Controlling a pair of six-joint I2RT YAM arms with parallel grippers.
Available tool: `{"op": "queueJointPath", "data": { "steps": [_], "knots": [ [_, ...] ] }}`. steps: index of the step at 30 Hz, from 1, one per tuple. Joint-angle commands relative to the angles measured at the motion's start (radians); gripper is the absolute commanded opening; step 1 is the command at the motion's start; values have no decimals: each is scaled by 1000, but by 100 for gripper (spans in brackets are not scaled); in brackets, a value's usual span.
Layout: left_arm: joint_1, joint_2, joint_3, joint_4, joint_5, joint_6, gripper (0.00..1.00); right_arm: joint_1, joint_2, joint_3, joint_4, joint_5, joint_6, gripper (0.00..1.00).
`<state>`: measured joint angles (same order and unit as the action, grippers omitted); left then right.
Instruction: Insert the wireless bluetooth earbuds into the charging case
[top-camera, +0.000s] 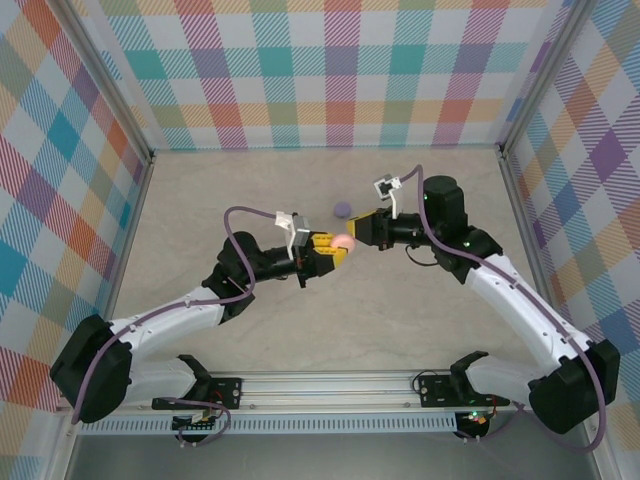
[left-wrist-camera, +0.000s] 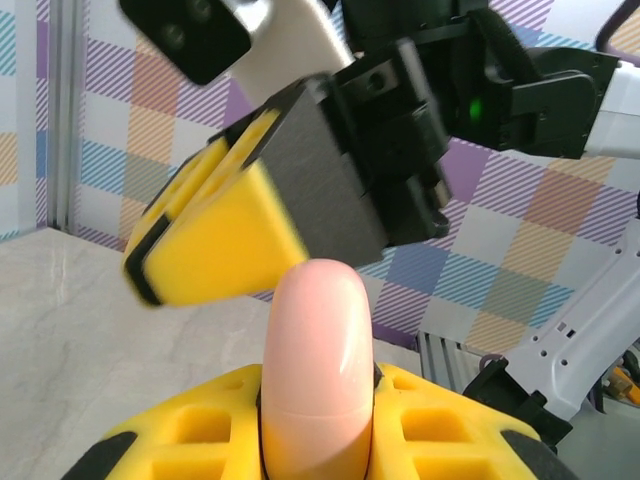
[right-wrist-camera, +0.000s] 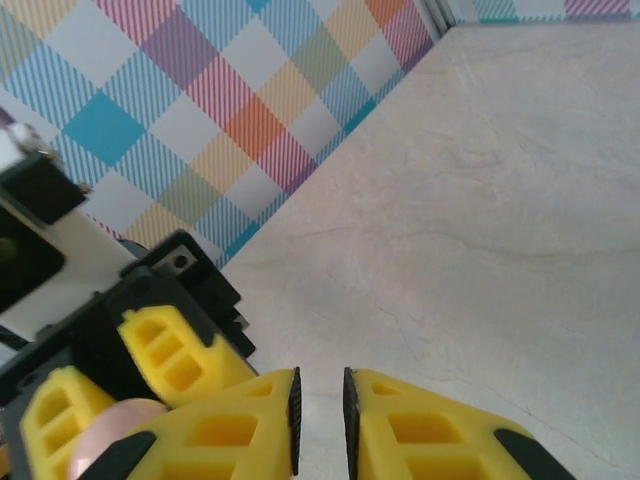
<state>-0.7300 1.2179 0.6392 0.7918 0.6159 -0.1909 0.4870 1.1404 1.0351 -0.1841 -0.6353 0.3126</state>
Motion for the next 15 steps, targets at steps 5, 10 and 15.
{"op": "queueJointPath", "data": {
  "steps": [5, 10, 15],
  "knots": [
    [-9, 24, 51, -61, -114, -19, 17, 9, -37, 11, -39, 83, -34, 26],
    [-5, 56, 123, -256, -264, -48, 19, 8, -37, 26, -148, 314, -46, 26],
    [31, 153, 221, -436, -383, -139, 23, 8, -36, 30, -227, 462, -41, 26]
  ]
}}
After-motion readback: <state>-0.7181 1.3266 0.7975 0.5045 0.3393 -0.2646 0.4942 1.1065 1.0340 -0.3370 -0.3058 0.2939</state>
